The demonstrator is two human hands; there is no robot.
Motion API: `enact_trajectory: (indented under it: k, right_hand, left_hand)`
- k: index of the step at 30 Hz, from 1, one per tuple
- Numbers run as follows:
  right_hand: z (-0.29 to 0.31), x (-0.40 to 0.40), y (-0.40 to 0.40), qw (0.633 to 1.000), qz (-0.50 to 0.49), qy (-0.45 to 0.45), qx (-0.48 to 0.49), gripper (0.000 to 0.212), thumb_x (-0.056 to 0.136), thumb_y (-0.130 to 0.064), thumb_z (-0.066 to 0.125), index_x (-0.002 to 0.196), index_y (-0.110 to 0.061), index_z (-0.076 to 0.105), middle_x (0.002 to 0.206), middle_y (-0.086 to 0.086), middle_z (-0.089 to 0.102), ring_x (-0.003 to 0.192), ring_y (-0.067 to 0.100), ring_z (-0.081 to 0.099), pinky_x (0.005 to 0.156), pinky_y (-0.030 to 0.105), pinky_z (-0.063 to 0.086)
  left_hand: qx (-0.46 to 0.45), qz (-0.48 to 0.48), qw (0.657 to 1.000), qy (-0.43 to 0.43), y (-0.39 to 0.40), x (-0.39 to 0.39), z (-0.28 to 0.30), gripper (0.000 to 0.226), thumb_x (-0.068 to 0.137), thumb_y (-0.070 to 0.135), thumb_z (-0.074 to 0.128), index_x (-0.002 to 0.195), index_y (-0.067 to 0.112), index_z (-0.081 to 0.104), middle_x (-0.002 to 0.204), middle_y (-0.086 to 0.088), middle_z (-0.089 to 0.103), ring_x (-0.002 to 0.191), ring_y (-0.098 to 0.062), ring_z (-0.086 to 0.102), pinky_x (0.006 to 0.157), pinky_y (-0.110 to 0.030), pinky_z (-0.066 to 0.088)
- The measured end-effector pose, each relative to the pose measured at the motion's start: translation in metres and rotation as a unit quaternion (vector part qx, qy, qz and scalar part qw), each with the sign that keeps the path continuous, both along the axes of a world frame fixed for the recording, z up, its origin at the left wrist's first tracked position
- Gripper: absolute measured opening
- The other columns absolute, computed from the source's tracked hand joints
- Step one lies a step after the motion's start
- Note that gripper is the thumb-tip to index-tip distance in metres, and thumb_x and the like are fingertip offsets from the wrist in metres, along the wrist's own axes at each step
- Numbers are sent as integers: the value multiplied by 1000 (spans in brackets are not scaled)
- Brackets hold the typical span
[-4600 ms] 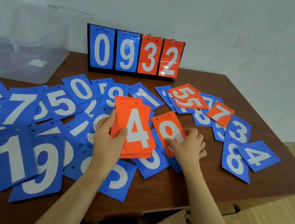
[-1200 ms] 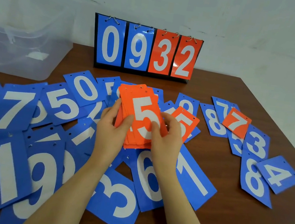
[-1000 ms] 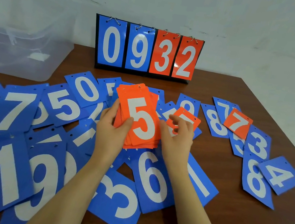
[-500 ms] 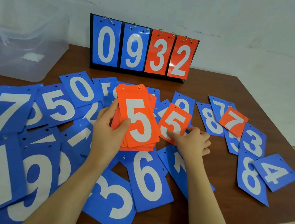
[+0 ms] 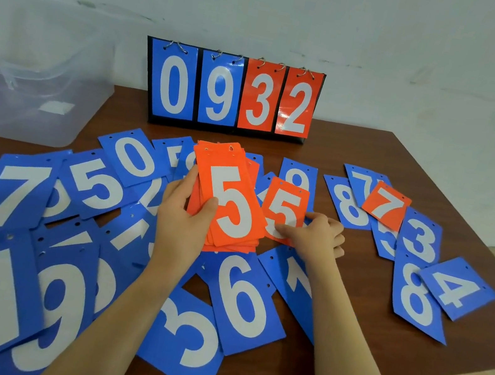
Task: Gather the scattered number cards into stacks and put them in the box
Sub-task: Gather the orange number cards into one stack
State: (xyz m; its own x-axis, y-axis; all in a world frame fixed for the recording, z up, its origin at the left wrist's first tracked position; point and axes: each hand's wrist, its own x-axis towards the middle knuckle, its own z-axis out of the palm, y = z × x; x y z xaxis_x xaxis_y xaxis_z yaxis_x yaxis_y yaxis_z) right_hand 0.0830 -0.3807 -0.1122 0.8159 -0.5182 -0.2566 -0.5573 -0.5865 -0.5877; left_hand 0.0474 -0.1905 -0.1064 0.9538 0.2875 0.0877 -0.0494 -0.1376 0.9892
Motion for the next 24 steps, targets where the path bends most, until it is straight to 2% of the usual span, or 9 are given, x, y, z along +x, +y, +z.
enact_trajectory:
  k: [4, 6, 7, 9, 11, 13, 17, 20, 24]
  right_hand:
    - [1, 2, 0, 1000, 7, -14, 15, 60, 73, -38, 78, 123, -23, 48, 140, 8, 31, 133, 30, 26, 108, 45, 22]
    - [-2, 0, 1, 997, 11, -76, 31, 47, 77, -28, 76, 114, -22, 47, 127, 3, 43, 126, 25, 37, 106, 44, 26]
    - [-3, -3, 1, 990, 16, -125, 60, 40, 80, -22, 73, 111, -22, 46, 118, -1, 49, 119, 21, 45, 104, 43, 33]
    - [-4, -13, 4, 964, 13, -226, 140, 35, 88, -12, 63, 116, -20, 45, 110, -6, 51, 108, 12, 53, 87, 30, 50]
    - [0, -24, 4, 937, -2, -302, 173, 39, 91, -10, 58, 126, -22, 44, 117, -8, 51, 107, 7, 52, 70, 14, 50]
    - [5, -33, 4, 915, -16, -352, 195, 39, 92, -13, 58, 127, -24, 46, 120, -11, 51, 109, 6, 53, 66, 12, 50]
    - [15, -52, 9, 874, -3, -390, 291, 35, 91, -14, 60, 122, -28, 51, 116, -9, 57, 104, 6, 61, 69, 19, 56]
    - [17, -61, 12, 882, 33, -378, 278, 35, 91, -15, 60, 122, -28, 51, 119, -8, 58, 106, 8, 60, 69, 17, 55]
    - [14, -66, 7, 918, 53, -356, 170, 37, 89, -23, 62, 124, -31, 52, 121, -11, 52, 112, 8, 51, 79, 20, 52]
  left_hand:
    - [5, 1, 1000, 11, 0, 2, 1, 56, 90, 24, 57, 140, 33, 34, 130, 1, 47, 112, -14, 53, 81, -30, 54]
    - [8, 3, 1000, 13, -1, 2, 2, 56, 91, 23, 57, 141, 32, 34, 131, 1, 47, 110, -12, 52, 81, -30, 53]
    - [9, 3, 1000, 12, -1, 1, 2, 56, 91, 22, 56, 141, 32, 34, 131, 2, 46, 109, -11, 52, 79, -28, 53]
    - [13, 3, 1000, 8, -1, 0, 4, 55, 91, 21, 56, 141, 31, 34, 128, 2, 46, 106, -9, 51, 76, -22, 51]
    - [20, 4, 1000, 4, -1, -1, 4, 55, 92, 19, 56, 141, 29, 34, 127, 1, 46, 106, -8, 50, 76, -20, 49]
    - [18, 4, 1000, 1, -2, -4, 5, 55, 91, 18, 56, 141, 28, 35, 127, 0, 47, 109, -11, 51, 82, -27, 51]
    - [-1, 0, 1000, 11, -13, -9, 5, 54, 90, 19, 57, 140, 30, 37, 128, 1, 49, 113, -17, 54, 88, -38, 53]
    - [-47, -27, 998, 9, -31, -14, 8, 51, 90, 24, 58, 136, 38, 40, 128, 5, 53, 110, -16, 58, 83, -39, 56]
    - [-83, -57, 995, 12, -59, -18, 13, 51, 88, 28, 60, 135, 37, 42, 126, 6, 54, 103, -12, 62, 79, -36, 57]
